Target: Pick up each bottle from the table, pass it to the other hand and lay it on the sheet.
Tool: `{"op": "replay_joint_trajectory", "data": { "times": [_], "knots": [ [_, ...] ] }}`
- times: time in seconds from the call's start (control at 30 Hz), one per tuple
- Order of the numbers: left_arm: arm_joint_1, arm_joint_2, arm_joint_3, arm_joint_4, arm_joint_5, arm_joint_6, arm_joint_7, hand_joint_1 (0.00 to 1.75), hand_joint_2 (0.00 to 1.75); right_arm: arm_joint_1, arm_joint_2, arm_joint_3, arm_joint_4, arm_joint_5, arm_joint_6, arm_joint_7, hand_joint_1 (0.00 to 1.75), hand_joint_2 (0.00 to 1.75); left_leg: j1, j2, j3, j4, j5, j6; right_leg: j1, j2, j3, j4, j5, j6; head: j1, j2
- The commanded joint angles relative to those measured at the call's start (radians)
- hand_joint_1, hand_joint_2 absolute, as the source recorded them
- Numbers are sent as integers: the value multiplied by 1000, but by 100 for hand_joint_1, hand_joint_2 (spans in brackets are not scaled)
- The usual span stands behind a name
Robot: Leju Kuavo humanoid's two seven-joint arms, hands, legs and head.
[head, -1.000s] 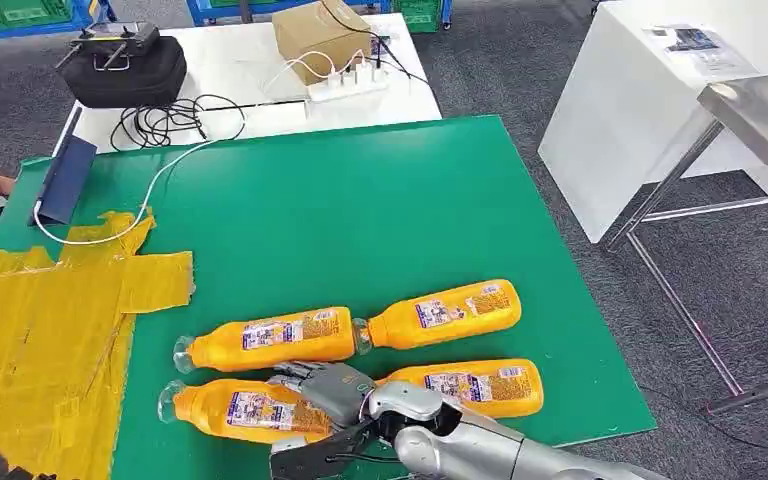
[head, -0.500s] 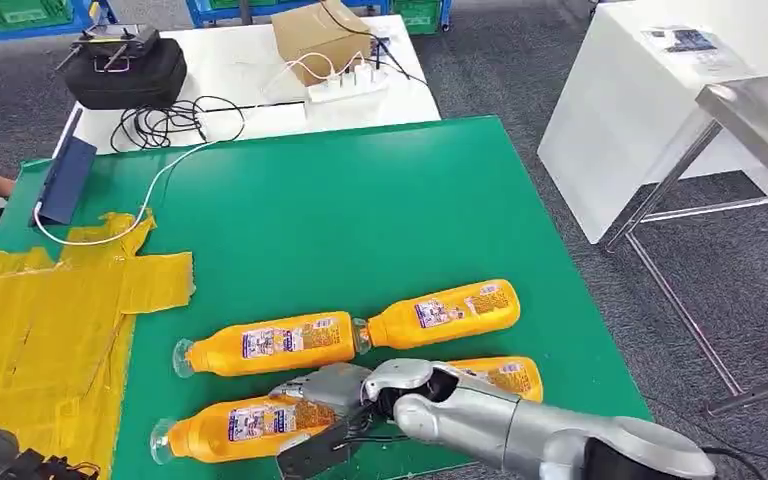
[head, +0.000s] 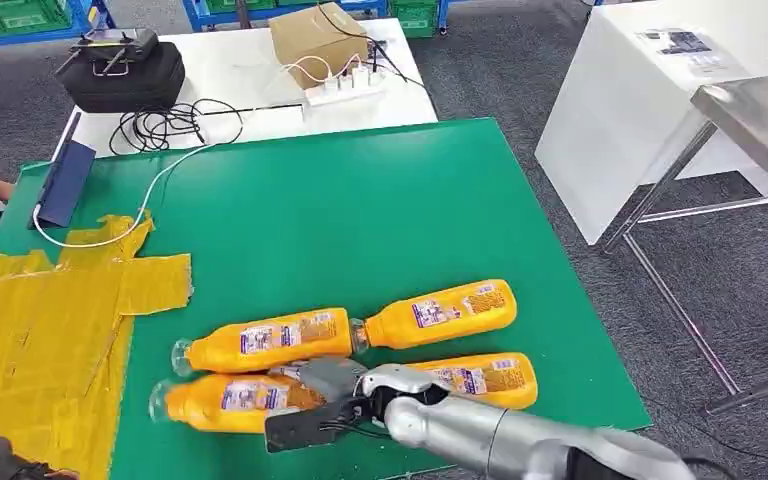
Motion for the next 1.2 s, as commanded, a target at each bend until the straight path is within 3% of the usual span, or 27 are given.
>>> {"op": "replay_joint_trajectory", "data": {
  "times": [0.03,0.2,0.33,0.37,0.47,0.57,0.63,0.77,1.2],
  "knots": [
    [-26,-45,168,194,54,-172,4,0,0,227,40,-314,-203,-53,-76,-135,175,175,-1,-7,2,-2,0,3,-1,-1,2,0,-2,-2,0,0],
    [-26,-45,160,201,53,-187,4,0,0,239,39,-336,-228,-52,-76,-155,175,175,-1,-5,-3,-1,0,3,-1,1,-1,0,-1,-1,0,0],
    [-19,-45,151,221,74,-312,4,0,0,343,63,-451,-380,28,-70,-201,175,175,-2,-7,-4,-1,0,3,-2,-1,-2,0,-2,-2,0,0],
    [-18,-45,140,232,70,-378,4,0,175,354,62,-460,-400,46,-60,-198,175,175,-2,-7,-5,-1,0,3,-2,-2,-3,1,-2,-1,0,0],
    [-33,-38,108,314,22,-581,14,0,175,385,64,-503,-428,89,-20,-203,175,175,-3,-7,-5,-2,1,3,-3,-2,-3,0,-2,-1,0,0],
    [-28,28,-31,379,-51,-913,49,0,175,395,61,-528,-418,107,17,-228,175,175,-3,-8,-5,-1,1,3,-2,-4,-4,-1,-2,-1,0,0],
    [-12,56,-120,386,-149,-1013,14,0,175,380,64,-530,-395,114,40,-237,175,175,-3,-9,-5,-2,1,3,-3,-4,-3,-1,-2,-1,0,0],
    [10,72,-205,338,-195,-1100,4,0,175,328,93,-501,-328,127,75,-236,175,175,-3,-5,-7,-1,1,3,-3,-1,-6,0,-1,-1,0,0],
    [10,91,-233,325,-213,-1126,4,0,175,284,112,-448,-262,145,87,-222,175,175,-3,-3,-7,-1,1,3,-2,1,-6,0,0,0,0,0]
  ]
}}
